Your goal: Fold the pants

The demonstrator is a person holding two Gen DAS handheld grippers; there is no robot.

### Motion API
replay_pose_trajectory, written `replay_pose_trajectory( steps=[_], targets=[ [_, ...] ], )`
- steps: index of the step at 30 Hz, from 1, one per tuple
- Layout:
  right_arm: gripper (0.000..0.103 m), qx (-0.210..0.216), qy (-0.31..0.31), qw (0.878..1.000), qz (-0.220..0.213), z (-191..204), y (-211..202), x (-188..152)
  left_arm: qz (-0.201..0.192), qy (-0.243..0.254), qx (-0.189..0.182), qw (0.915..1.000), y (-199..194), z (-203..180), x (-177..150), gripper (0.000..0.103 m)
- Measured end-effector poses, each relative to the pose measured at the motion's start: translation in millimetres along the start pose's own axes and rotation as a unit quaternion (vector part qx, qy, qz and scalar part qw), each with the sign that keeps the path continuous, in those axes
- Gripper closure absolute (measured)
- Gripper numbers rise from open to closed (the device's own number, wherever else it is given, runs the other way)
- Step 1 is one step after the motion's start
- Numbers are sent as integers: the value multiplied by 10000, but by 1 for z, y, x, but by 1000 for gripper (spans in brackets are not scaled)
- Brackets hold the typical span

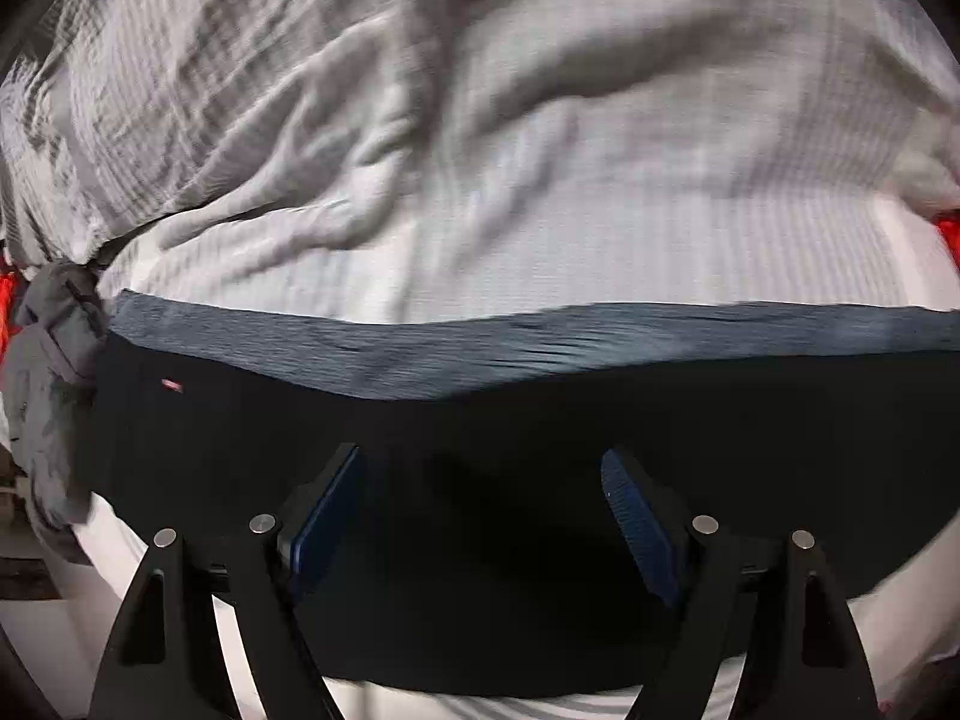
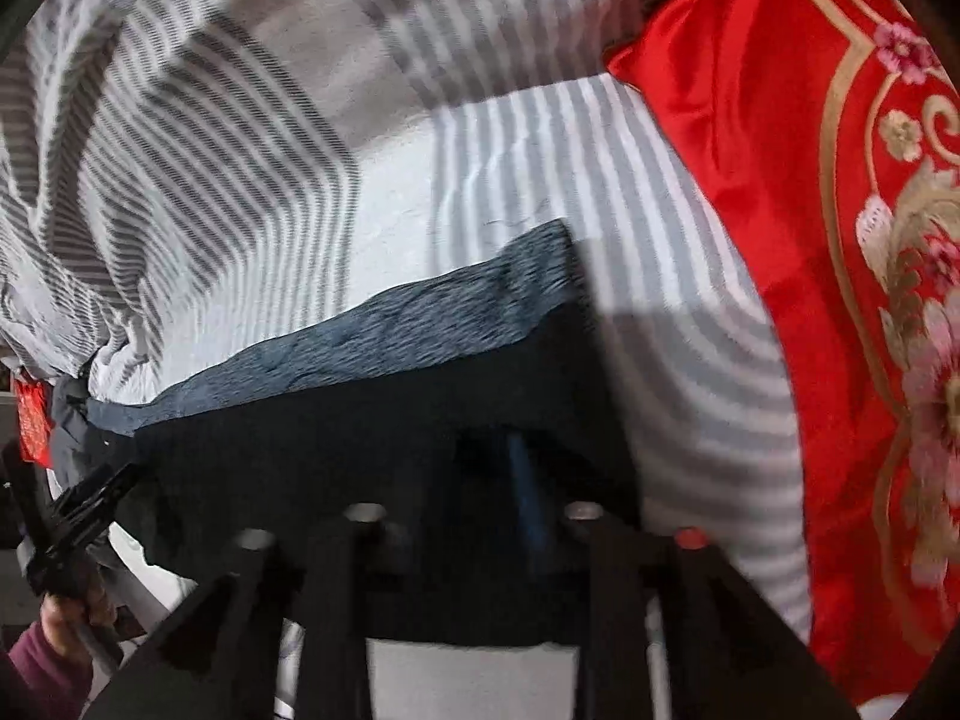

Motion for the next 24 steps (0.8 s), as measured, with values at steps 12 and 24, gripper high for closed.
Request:
replay_pose_trajectory(
  steps=[12, 24],
  targets=[
    [55, 433, -442, 9974, 369, 138, 32, -70, -131, 207, 134, 9996, 67, 48, 39, 8],
    [55, 2216, -674, 9634, 1353, 331, 102, -195, -301, 539, 323, 9976, 60, 151, 18, 8]
  ],
)
Point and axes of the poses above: each gripper's, at about its wrist camera, not at the fingertips, and y roughly the way its jaws point, z to its left, x to its top, the point moved 9 cm from there along y, roughly the way its jaws point, and after that the axes turned 2 degrees about y, right-handed, at the moved point
